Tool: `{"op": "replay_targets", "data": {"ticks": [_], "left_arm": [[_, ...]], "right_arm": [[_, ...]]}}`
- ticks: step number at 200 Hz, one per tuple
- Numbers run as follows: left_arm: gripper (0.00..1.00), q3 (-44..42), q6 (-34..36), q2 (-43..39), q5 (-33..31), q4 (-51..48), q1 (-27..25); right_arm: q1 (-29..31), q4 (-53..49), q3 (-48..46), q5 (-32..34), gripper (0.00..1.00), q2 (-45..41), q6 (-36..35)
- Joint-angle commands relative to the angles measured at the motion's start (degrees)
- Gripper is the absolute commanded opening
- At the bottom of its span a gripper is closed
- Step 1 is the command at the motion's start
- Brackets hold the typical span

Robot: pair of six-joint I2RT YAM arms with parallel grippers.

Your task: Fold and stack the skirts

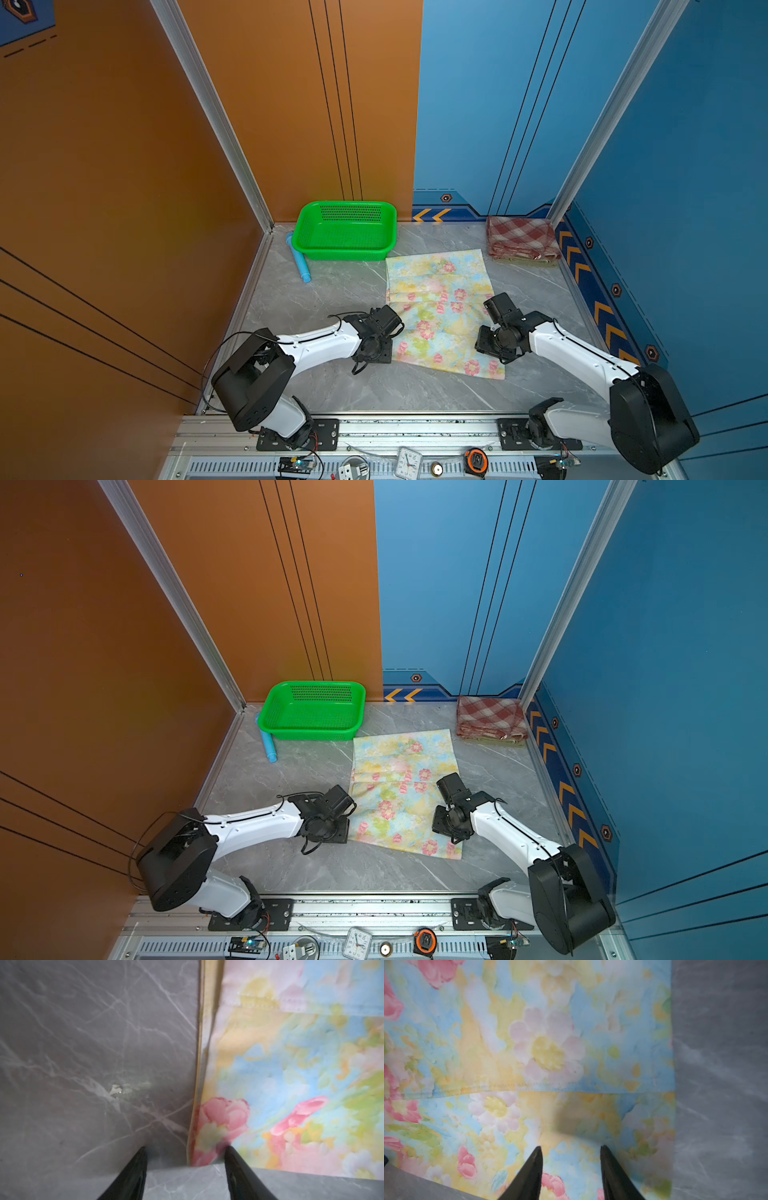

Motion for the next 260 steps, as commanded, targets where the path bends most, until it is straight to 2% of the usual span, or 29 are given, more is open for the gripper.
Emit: {"op": "replay_targets", "data": {"ticks": [1,28,57,87,105,134,159,193,218,260], "left_arm": [[0.58,-1.9,-0.3,-2.4,-0.5,-4.5,1.3],[0.56,-1.3,0.6,-7.4,-0.8,-6.2,3.8],[0.59,4.3,3.0,-9.4,-2.2,-5.7,6.1],[0.67,13.0,6.2,-2.7,-1.5,-2.5,9.5],[0.68,19.4,7.9,3.8,-1.6,-1.1,10.6],[0.67,25.7,8.3,11.5,0.0,-0.6,10.8],[0.64,24.3,8.1,11.7,0.4,-0.6,9.4],[0.56,17.4,7.5,9.4,0.7,0.3,6.8],[0.45,12.1,6.3,9.0,0.7,1.9,3.9],[0.38,9.3,3.9,10.2,1.0,2.7,-1.1]], "right_arm": [[-1.3,-1.9,4.4,2.3,0.47,0.1,-1.7],[-4.6,-1.9,11.7,1.9,0.52,3.2,-3.8],[-7.0,-1.1,21.5,2.0,0.54,9.6,-6.2],[-9.9,3.4,28.2,1.1,0.61,16.4,-6.7],[-12.0,7.6,30.6,-1.0,0.64,20.1,-6.4],[-13.9,8.7,32.8,-1.1,0.66,24.0,-7.9],[-14.9,8.6,30.1,-1.0,0.66,22.7,-8.0],[-15.0,8.1,25.1,-0.9,0.66,19.8,-7.2],[-14.8,7.8,22.4,-1.6,0.66,16.9,-6.5],[-15.8,4.4,22.7,-1.4,0.67,11.2,-6.5]]}}
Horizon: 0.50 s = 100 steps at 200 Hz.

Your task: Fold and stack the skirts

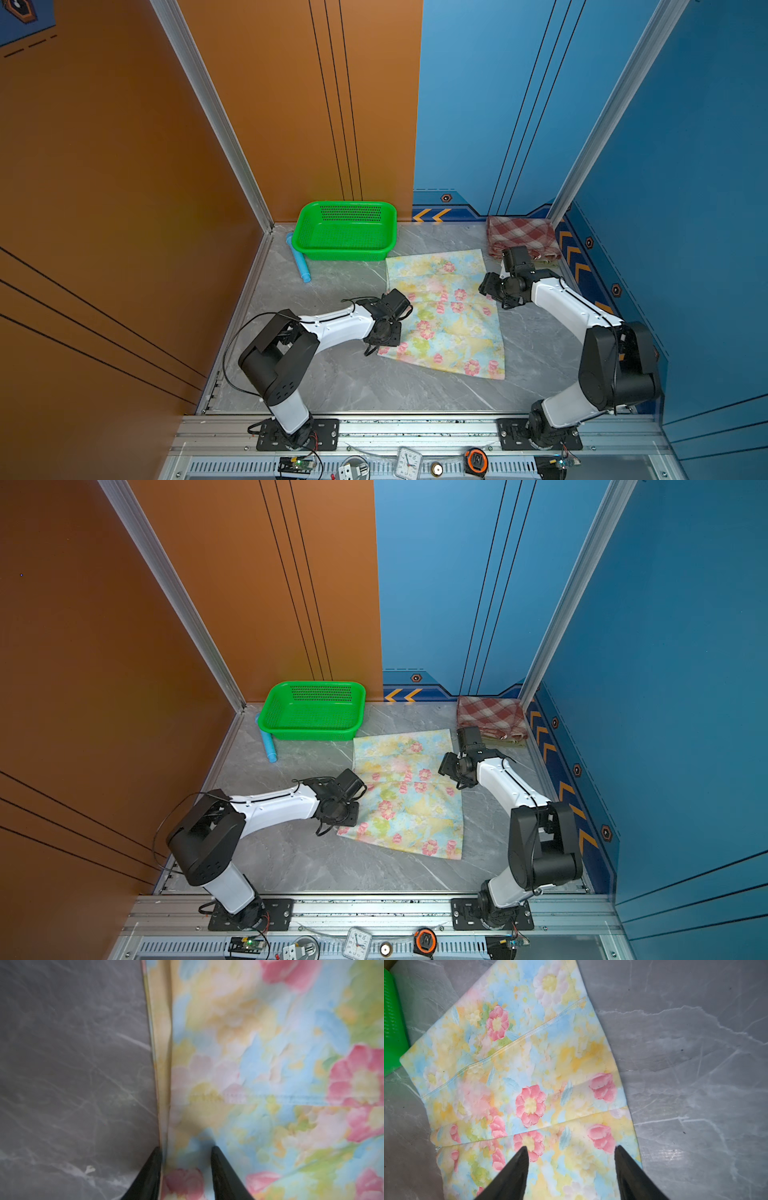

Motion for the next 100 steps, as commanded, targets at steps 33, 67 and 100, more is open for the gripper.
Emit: {"op": "replay_targets", "data": {"ticks": [33,67,100], "left_arm": [[0.38,0.8,-3.7,1.9,1.2,0.2,-8.0],[0.40,7.5,-3.7,7.2,4.5,1.1,-15.3],[0.59,12.9,3.2,9.1,14.9,6.2,-21.2]], "right_arm": [[-5.0,-5.2,2.6,-1.9,0.68,-7.8,0.2],[-9.4,-7.6,5.5,-3.5,0.69,-9.9,-0.8],[-11.1,-8.6,4.8,-4.1,0.69,-11.0,-1.6]]}}
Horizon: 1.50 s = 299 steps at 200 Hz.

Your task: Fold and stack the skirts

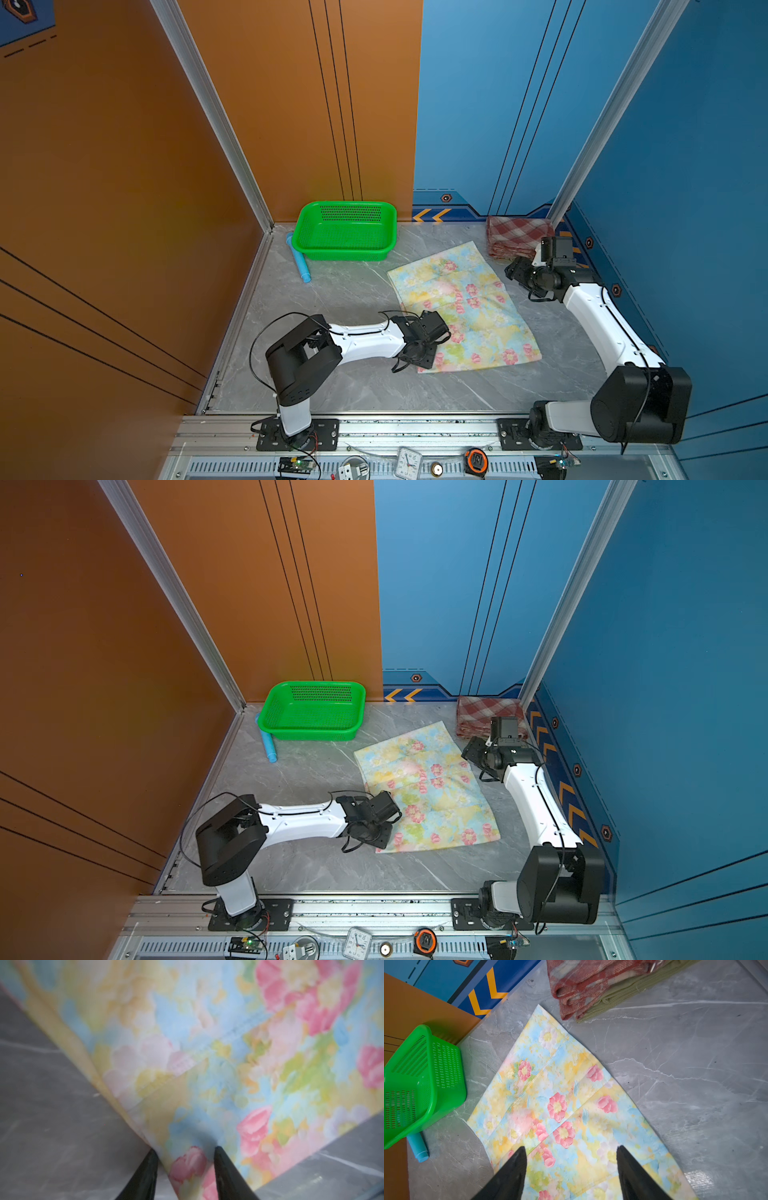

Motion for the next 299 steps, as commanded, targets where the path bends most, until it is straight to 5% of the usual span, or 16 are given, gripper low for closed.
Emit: {"op": "replay_targets", "data": {"ticks": [1,48,87,136,229,299], "left_arm": [[0.60,3.0,4.9,0.8,9.8,3.1,-3.5],[0.63,-8.9,1.8,-10.4,17.1,11.5,5.7],[0.64,-9.4,2.2,-17.8,10.0,6.4,20.1],[0.63,-1.5,3.4,-10.0,1.2,9.3,31.9],[0.53,16.4,9.8,11.4,-3.7,8.2,34.1],[0.46,22.4,12.7,16.5,-5.0,3.4,34.2]], "right_arm": [[-0.6,-3.5,0.5,-1.3,0.69,-1.1,-1.4],[2.5,-3.7,-1.7,0.9,0.70,-1.4,-3.1],[9.9,-1.7,-3.1,3.2,0.69,1.0,-3.4],[17.8,1.8,-2.9,4.5,0.68,5.5,-2.3],[17.7,4.0,7.8,4.1,0.67,15.2,-2.0],[13.5,4.9,29.6,6.6,0.67,37.5,-3.5]]}}
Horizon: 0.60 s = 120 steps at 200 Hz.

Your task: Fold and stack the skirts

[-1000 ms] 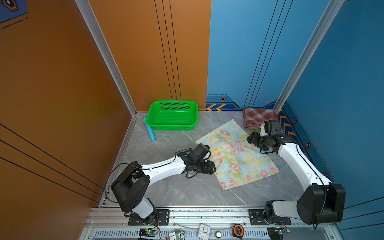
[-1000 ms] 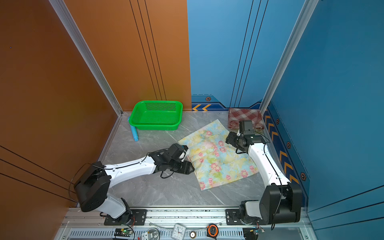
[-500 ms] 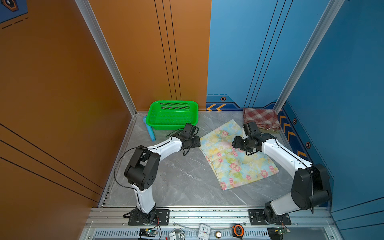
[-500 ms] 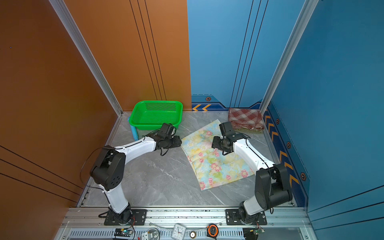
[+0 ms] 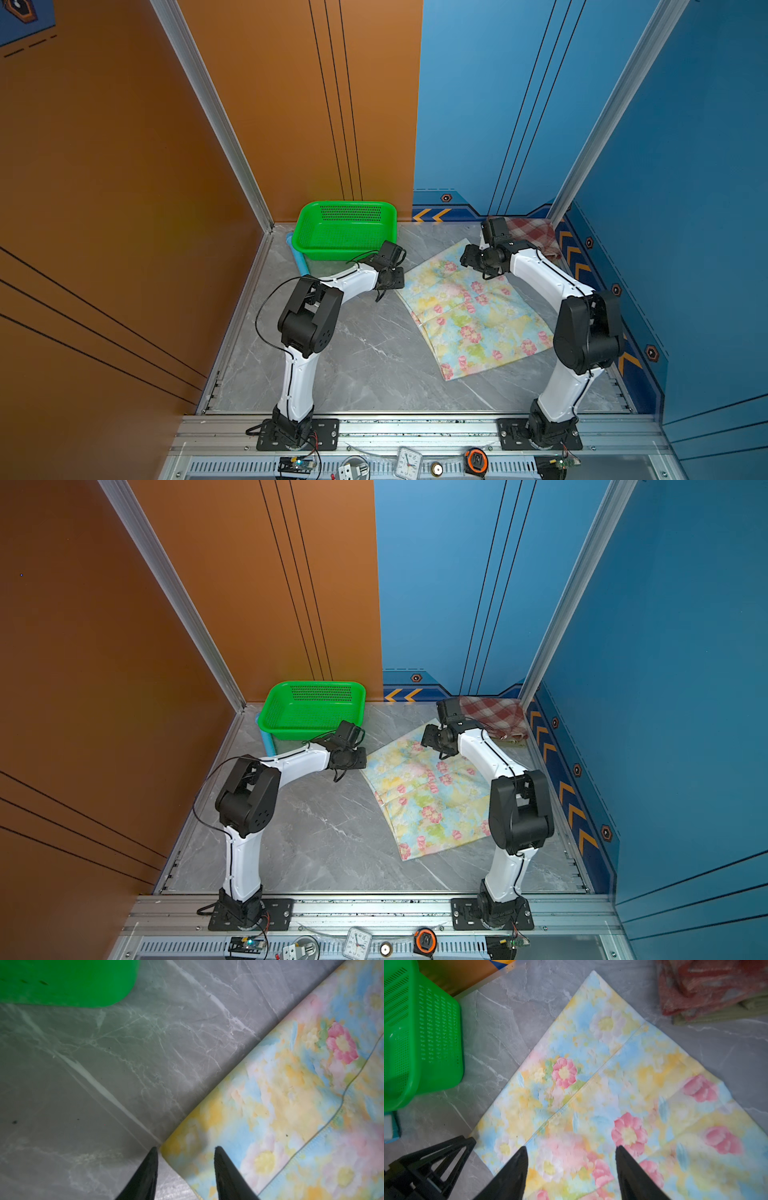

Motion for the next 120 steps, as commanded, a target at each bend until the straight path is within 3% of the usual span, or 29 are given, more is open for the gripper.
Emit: {"op": "replay_targets", "data": {"ticks": [1,42,87,120], "left_arm": [[0.46,2.4,2.3,1.8,-2.0,-3.6,0.6],[0.44,6.5,3.4,4.7,-2.0,-6.6,0.9],[0.23,9.3,4.7,6.3,-1.8,-9.1,1.0],[0.18,9.8,4.9,6.1,-0.8,-9.7,0.8]], "right_arm": [[-1.4,0.3,7.6,2.1,0.67,6.9,-1.6],[-2.9,0.2,21.8,2.2,0.66,20.0,-4.8],[-3.9,-2.1,37.8,2.6,0.66,32.1,-7.7],[-4.3,-3.9,47.1,3.8,0.65,38.5,-11.9]]}}
